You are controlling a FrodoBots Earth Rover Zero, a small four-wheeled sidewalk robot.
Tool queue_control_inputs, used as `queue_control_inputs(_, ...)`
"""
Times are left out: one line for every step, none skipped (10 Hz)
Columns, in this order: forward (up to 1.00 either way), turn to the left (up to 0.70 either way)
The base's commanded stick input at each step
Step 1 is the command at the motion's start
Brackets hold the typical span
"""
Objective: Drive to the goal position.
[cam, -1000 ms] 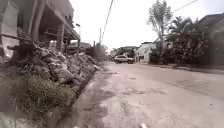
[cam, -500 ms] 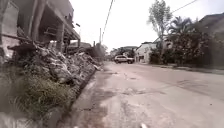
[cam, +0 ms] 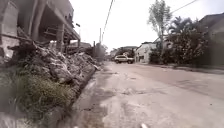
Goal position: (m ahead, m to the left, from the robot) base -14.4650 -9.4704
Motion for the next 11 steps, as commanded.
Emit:
queue_control_inputs(0.05, 0.00)
queue_control_inputs(0.05, 0.00)
queue_control_inputs(0.04, 0.00)
queue_control_inputs(0.04, 0.00)
queue_control_inputs(0.05, 0.00)
queue_control_inputs(0.05, 0.00)
queue_control_inputs(0.04, 0.00)
queue_control_inputs(0.04, 0.00)
queue_control_inputs(0.04, 0.00)
queue_control_inputs(0.04, 0.00)
queue_control_inputs(0.04, 0.00)
